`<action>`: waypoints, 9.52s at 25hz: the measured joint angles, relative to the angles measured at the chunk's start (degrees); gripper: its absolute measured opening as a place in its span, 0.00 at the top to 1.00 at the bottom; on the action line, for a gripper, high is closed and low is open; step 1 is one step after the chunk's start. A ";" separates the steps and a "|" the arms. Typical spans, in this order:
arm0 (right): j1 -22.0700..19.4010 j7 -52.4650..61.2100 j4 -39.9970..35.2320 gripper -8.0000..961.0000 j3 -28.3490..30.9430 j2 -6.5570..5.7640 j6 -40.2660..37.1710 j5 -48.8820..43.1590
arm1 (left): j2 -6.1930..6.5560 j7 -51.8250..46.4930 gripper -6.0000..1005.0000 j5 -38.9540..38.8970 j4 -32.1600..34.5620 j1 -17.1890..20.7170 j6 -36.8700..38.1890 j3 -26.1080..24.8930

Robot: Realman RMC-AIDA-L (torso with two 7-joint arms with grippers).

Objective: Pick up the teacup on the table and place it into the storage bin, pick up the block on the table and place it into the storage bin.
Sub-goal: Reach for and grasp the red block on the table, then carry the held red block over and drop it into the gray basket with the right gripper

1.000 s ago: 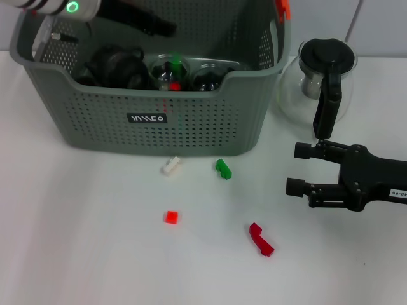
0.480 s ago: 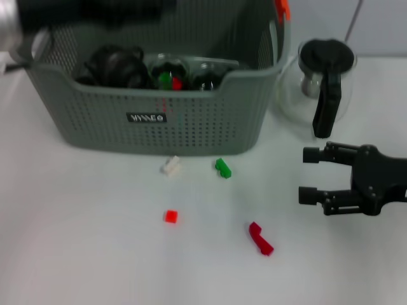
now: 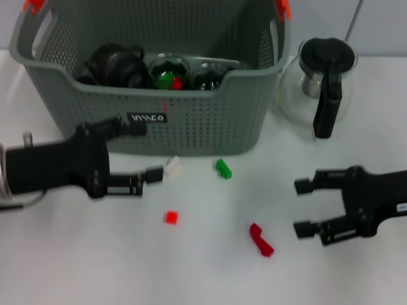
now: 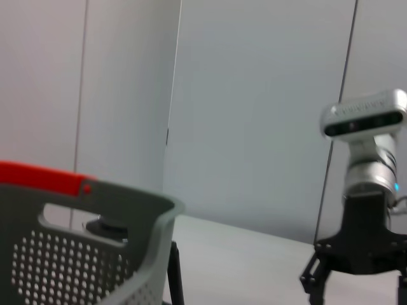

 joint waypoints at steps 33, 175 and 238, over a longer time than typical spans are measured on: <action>20.24 26.37 -9.85 0.02 -48.05 3.60 13.40 -13.30 | -2.64 0.30 0.07 -0.03 0.66 1.70 -0.40 -3.09; 17.22 37.81 -9.31 0.57 -61.75 3.72 26.24 -14.48 | -1.53 0.50 0.07 7.26 2.82 3.45 -4.13 -4.70; 38.71 51.72 9.93 0.85 -25.70 2.73 54.72 -14.49 | -1.10 0.53 0.07 7.25 4.84 0.59 -6.61 -7.93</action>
